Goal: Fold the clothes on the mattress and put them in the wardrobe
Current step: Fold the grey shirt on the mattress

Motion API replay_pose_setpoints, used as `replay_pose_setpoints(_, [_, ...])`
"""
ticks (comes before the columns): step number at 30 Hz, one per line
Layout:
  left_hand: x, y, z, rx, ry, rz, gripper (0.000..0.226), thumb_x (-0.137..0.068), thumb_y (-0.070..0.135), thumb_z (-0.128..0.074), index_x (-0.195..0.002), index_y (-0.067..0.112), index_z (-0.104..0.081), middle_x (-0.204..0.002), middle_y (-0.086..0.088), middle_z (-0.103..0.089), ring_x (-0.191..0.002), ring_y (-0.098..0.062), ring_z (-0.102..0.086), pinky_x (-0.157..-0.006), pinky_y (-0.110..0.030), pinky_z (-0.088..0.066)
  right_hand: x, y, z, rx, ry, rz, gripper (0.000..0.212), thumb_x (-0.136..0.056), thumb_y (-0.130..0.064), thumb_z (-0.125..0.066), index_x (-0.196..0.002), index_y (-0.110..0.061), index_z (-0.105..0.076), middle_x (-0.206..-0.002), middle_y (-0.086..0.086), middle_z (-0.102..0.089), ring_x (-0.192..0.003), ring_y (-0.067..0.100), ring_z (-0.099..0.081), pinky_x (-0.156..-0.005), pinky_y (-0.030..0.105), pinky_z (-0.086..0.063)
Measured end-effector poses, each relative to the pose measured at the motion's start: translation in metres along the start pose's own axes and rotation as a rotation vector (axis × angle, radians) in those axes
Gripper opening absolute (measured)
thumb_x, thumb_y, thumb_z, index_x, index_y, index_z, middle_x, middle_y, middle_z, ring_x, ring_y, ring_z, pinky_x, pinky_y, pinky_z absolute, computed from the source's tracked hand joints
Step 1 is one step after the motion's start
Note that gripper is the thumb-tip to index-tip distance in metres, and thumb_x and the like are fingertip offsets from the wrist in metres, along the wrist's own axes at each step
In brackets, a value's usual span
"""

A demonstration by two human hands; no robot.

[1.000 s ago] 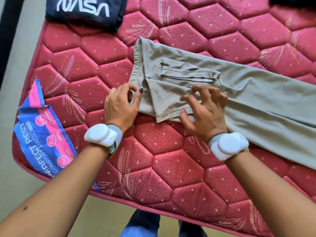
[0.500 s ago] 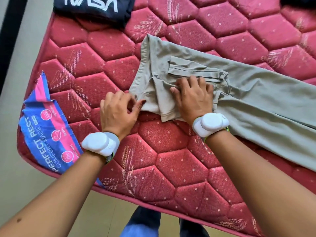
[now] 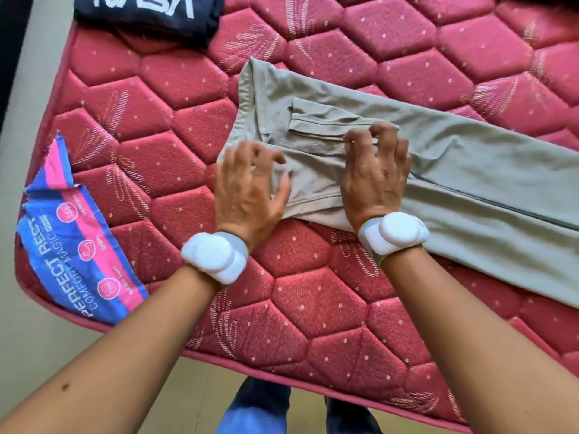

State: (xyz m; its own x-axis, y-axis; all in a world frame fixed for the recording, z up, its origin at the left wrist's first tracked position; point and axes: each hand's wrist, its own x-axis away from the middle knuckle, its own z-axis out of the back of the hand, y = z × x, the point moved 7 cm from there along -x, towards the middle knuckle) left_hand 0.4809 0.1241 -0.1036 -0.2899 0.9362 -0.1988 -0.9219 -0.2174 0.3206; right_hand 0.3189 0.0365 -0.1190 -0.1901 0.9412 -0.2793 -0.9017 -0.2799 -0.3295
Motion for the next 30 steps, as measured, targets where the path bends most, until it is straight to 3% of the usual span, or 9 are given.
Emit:
replay_pose_setpoints(5, [-0.006,-0.003,-0.026,0.132,-0.002,0.381,0.049,-0.086,0.042,-0.058,-0.12,0.008,-0.049,-0.117,-0.015,-0.051,-0.104,-0.034,-0.054,-0.084,-0.045,-0.046,0.019,0.027,0.004,-0.223,-0.064,-0.275,0.026,-0.091,-0.026,-0.054,-0.109,-0.009,-0.061,-0.107,0.018,-0.055,-0.091,0.035,-0.057,-0.075,0.04,-0.045])
replay_pose_setpoints(8, [-0.003,0.007,-0.027,0.254,0.007,0.306,0.046,-0.085,0.02,-0.062,-0.124,0.002,-0.045,-0.118,-0.02,-0.045,-0.102,-0.034,-0.054,-0.091,-0.04,-0.046,0.027,0.035,0.004,-0.387,-0.063,-0.362,0.03,-0.087,-0.023,-0.06,-0.11,-0.004,-0.059,-0.106,0.02,-0.051,-0.092,0.033,-0.057,-0.079,0.031,-0.04])
replay_pose_setpoints(11, [-0.008,0.009,-0.017,0.396,0.069,0.188,0.043,-0.082,-0.005,-0.055,-0.123,0.0,-0.046,-0.116,-0.025,-0.044,-0.104,-0.026,-0.05,-0.102,-0.019,-0.036,0.022,0.038,0.002,-0.492,-0.057,-0.363,0.026,-0.083,-0.013,-0.061,-0.107,-0.004,-0.06,-0.103,0.016,-0.047,-0.093,0.031,-0.056,-0.086,0.033,-0.045])
replay_pose_setpoints(14, [-0.022,-0.011,-0.006,0.398,0.16,0.2,0.041,-0.08,-0.008,-0.053,-0.12,-0.002,-0.051,-0.115,-0.026,-0.045,-0.101,-0.026,-0.052,-0.098,-0.027,-0.042,0.013,0.033,0.004,-0.558,-0.064,-0.236,0.023,-0.082,-0.002,-0.054,-0.104,-0.004,-0.061,-0.104,0.016,-0.046,-0.094,0.026,-0.052,-0.086,0.042,-0.049])
replay_pose_setpoints(17, [-0.028,-0.019,-0.015,0.309,0.067,0.201,0.044,-0.079,-0.004,-0.051,-0.123,0.002,-0.051,-0.119,-0.026,-0.044,-0.095,-0.029,-0.054,-0.095,-0.019,-0.038,0.015,0.026,0.001,-0.395,-0.134,-0.169,0.026,-0.084,-0.002,-0.052,-0.107,-0.007,-0.062,-0.11,0.021,-0.046,-0.093,0.028,-0.054,-0.081,0.034,-0.048])
replay_pose_setpoints(19, [-0.028,-0.015,-0.016,0.146,0.045,0.168,0.046,-0.078,0.001,-0.05,-0.122,0.014,-0.048,-0.122,-0.024,-0.046,-0.1,-0.034,-0.052,-0.096,-0.033,-0.038,0.02,0.026,0.002,-0.217,-0.11,-0.179,0.03,-0.082,-0.003,-0.052,-0.107,-0.014,-0.063,-0.113,0.019,-0.049,-0.096,0.031,-0.055,-0.077,0.037,-0.05])
replay_pose_setpoints(22, [-0.026,0.008,-0.014,0.001,0.063,0.052,0.047,-0.076,0.008,-0.047,-0.122,0.019,-0.05,-0.132,-0.016,-0.049,-0.118,-0.034,-0.045,-0.096,-0.04,-0.034,0.021,0.01,0.004,-0.096,-0.026,-0.045,0.04,-0.08,-0.008,-0.047,-0.114,-0.021,-0.063,-0.128,0.017,-0.053,-0.12,0.032,-0.048,-0.093,0.044,-0.043])
replay_pose_setpoints(26, [-0.004,0.026,-0.06,-0.168,-0.212,-0.174,0.056,-0.094,0.035,-0.037,-0.148,0.022,-0.029,-0.157,-0.004,-0.025,-0.145,-0.025,-0.02,-0.114,-0.045,-0.01,0.038,0.0,-0.034,0.13,-0.295,0.167,0.055,-0.096,-0.046,-0.031,-0.147,-0.026,-0.033,-0.157,0.008,-0.021,-0.145,0.026,-0.017,-0.114,0.046,-0.016])
replay_pose_setpoints(30, [0.002,0.016,-0.075,-0.253,-0.32,-0.097,0.061,-0.096,0.048,-0.022,-0.151,0.025,-0.008,-0.16,-0.003,-0.014,-0.147,-0.025,-0.009,-0.113,-0.051,0.005,0.039,0.009,-0.043,0.103,-0.414,0.162,0.064,-0.094,-0.054,-0.021,-0.151,-0.027,-0.017,-0.16,0.004,-0.011,-0.147,0.024,-0.007,-0.115,0.046,-0.006])
